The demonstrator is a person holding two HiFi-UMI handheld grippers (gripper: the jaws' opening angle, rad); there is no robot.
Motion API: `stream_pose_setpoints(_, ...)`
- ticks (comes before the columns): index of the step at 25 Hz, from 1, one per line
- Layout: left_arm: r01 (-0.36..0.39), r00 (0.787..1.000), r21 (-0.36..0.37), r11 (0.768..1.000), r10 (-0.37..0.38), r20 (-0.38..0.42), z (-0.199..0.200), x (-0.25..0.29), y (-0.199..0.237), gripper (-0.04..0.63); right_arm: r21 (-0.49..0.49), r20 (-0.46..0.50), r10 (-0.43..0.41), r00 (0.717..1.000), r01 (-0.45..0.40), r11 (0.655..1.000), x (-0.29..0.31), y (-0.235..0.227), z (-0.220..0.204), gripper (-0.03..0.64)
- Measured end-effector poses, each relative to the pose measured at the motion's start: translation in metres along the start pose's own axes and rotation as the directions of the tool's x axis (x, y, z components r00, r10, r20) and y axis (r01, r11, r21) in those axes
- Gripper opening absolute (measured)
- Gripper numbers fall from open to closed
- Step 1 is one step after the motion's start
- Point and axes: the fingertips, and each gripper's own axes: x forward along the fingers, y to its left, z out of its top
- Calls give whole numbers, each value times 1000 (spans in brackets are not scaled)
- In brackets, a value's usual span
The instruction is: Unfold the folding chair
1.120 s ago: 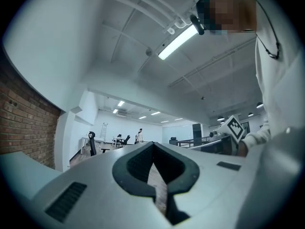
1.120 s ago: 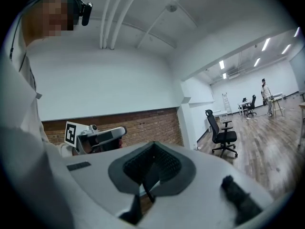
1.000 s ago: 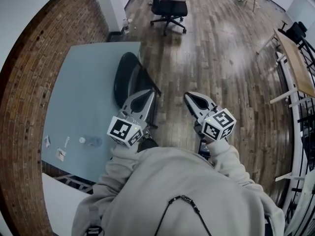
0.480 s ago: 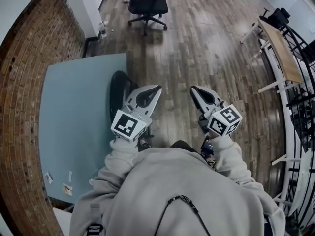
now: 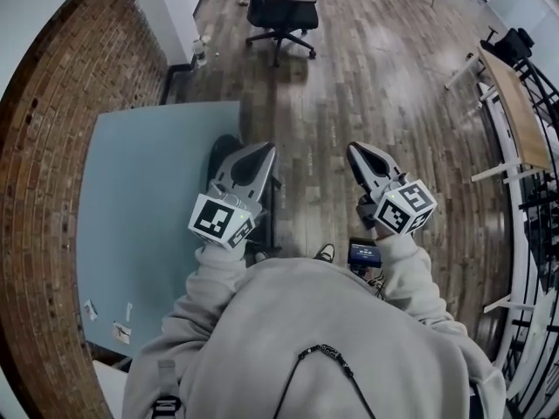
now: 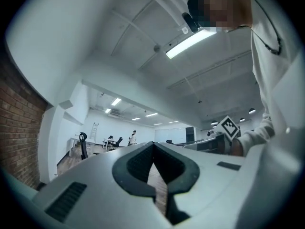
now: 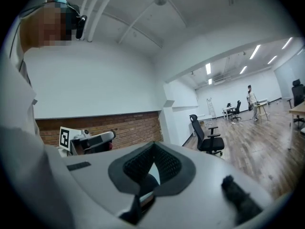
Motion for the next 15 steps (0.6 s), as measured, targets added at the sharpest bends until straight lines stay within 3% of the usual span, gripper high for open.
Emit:
stream_pose_setpoints(3,17,999,-39,999,-18,-29,-15,-11,15,9,28,-42,129,991,-128,991,31,12,-16,8)
stream_pose_setpoints(4,-13,999,-55,998,10,-49,-24,-18,25,25,51,-74,156,985,-153,987,45,15,-28,11)
stream_pose_setpoints(6,-111,990,-95,989,102,-98,-46,-34,55,135,116,-154,201,967,-185,976,76,19,-61,19)
stream_pose_setpoints(8,-234,959,-101,967,212,-191,-80,-55,84,218,233,-237,308,922,-254,939,106,34,-107,126)
stream_pose_setpoints(11,-401,861,-97,911,339,-380,-147,-98,109,322,428,-367,489,791,-323,844,130,79,-195,216)
stream_pose_setpoints(13,-462,795,-92,882,366,-485,-190,-118,127,382,441,-461,502,732,-302,846,150,91,-250,236)
stream_pose_setpoints(15,-516,694,-65,854,372,-616,-238,-147,140,425,467,-555,490,672,-236,852,167,100,-309,252)
